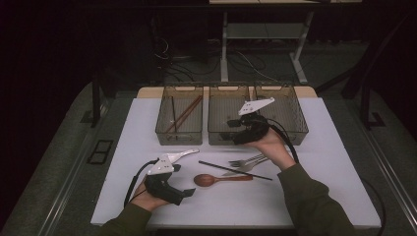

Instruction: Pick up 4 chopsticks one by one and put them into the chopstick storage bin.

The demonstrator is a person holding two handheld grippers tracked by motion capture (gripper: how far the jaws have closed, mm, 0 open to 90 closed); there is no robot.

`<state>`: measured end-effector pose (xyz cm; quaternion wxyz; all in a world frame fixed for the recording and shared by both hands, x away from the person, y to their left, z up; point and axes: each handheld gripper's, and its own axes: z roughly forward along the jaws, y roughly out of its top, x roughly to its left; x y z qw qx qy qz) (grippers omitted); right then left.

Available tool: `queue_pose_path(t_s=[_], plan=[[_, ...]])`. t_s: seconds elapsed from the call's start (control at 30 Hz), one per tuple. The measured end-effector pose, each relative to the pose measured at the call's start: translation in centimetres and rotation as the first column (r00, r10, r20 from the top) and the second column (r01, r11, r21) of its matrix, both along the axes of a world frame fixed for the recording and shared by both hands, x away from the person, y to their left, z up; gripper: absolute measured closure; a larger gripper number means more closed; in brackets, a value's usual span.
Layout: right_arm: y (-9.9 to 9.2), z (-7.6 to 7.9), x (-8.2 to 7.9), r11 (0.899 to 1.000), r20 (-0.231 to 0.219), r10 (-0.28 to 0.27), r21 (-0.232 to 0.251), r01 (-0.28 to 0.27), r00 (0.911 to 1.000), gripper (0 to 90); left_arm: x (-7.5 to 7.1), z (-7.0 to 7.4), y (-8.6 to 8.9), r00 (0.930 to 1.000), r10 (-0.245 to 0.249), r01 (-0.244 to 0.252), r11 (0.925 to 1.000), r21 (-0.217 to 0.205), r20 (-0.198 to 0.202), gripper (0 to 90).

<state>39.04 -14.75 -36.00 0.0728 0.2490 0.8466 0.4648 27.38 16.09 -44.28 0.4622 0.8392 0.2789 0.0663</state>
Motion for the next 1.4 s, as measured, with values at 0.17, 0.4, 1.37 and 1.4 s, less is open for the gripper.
queue_pose_path(t_s=[0.17,0.4,1.37,1.4], plan=[[-1.0,-0.5,-1.2,1.0,-0.004,0.01,-0.006,-0.01,0.9999,40.2,0.0,0.0,0.0,1.0,0.0,0.0,1.0,-0.001,-0.001,0.0],[-3.0,-1.4,-2.7,1.0,-0.022,0.007,0.001,-0.007,0.9997,44.6,0.0,0.0,-0.1,1.0,-0.006,0.006,1.0,0.002,0.001,0.0],[-9.1,-6.6,-7.8,0.992,-0.127,0.049,-0.107,-0.063,0.9907,61.3,-0.1,0.0,-0.1,1.0,-0.009,0.009,1.0,0.001,0.002,0.0],[-9.0,-6.8,-7.7,0.991,-0.13,0.055,-0.111,-0.069,0.99,61.3,-0.1,0.0,-0.1,1.0,-0.008,0.008,1.0,0.001,0.001,0.0]])
